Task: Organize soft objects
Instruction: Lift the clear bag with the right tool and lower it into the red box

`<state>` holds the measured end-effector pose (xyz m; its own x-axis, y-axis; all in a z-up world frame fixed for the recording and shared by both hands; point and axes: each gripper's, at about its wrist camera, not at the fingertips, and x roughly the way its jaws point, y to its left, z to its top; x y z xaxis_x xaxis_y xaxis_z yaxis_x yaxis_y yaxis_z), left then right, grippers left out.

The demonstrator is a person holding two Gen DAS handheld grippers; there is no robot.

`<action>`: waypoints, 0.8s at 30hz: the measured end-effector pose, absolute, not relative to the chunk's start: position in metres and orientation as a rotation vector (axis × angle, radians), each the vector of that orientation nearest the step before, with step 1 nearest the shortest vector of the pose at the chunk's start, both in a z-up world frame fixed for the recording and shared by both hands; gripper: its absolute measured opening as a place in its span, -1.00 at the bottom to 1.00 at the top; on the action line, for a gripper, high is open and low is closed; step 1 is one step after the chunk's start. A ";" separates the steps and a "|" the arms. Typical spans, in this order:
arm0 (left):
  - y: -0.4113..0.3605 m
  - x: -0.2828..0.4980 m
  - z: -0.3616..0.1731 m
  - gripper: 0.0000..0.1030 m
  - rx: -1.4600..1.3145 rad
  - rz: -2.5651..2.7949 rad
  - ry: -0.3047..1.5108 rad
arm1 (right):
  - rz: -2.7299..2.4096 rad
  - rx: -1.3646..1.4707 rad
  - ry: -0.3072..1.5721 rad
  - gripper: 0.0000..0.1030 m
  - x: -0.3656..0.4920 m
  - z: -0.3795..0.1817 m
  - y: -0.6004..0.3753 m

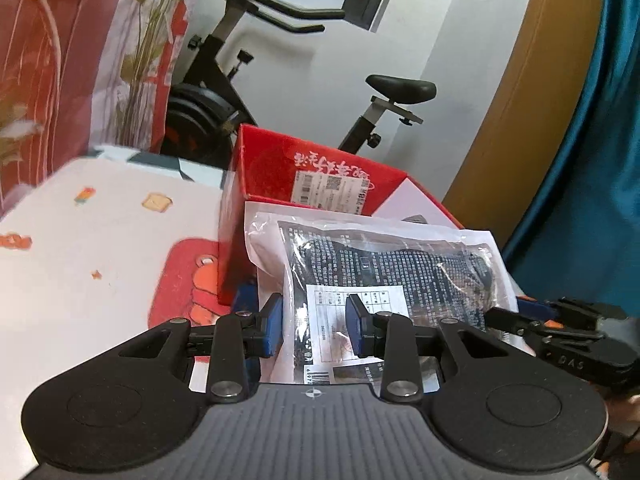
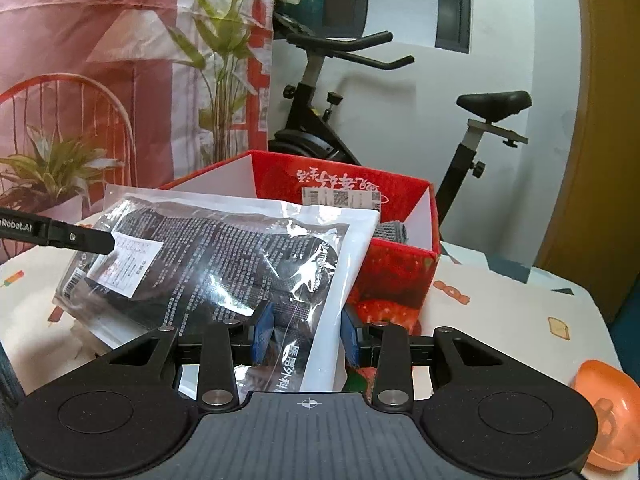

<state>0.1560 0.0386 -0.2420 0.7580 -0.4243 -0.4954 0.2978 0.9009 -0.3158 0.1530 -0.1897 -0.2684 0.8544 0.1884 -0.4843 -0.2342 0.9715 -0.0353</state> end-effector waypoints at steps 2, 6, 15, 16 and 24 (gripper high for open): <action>0.048 0.161 -0.244 -0.33 -0.315 -0.421 0.625 | 0.220 -0.091 0.500 -0.35 0.152 -0.268 -0.190; 0.048 0.162 -0.246 -0.33 -0.321 -0.408 0.630 | 0.229 -0.054 0.504 -0.36 0.152 -0.267 -0.196; 0.038 0.172 -0.206 -0.33 -0.210 -0.412 0.536 | 0.251 -0.057 0.472 -0.36 0.160 -0.249 -0.198; 0.036 0.175 -0.197 -0.33 -0.194 -0.414 0.517 | 0.256 -0.062 0.463 -0.36 0.163 -0.244 -0.199; 0.011 0.228 -0.150 -0.33 -0.092 -0.417 0.422 | 0.266 -0.122 0.363 -0.36 0.213 -0.187 -0.214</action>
<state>0.2278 0.0114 -0.1503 0.8293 -0.4113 -0.3783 0.3737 0.9115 -0.1718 0.2127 -0.2145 -0.1869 0.9006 0.2348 -0.3658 -0.2782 0.9580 -0.0700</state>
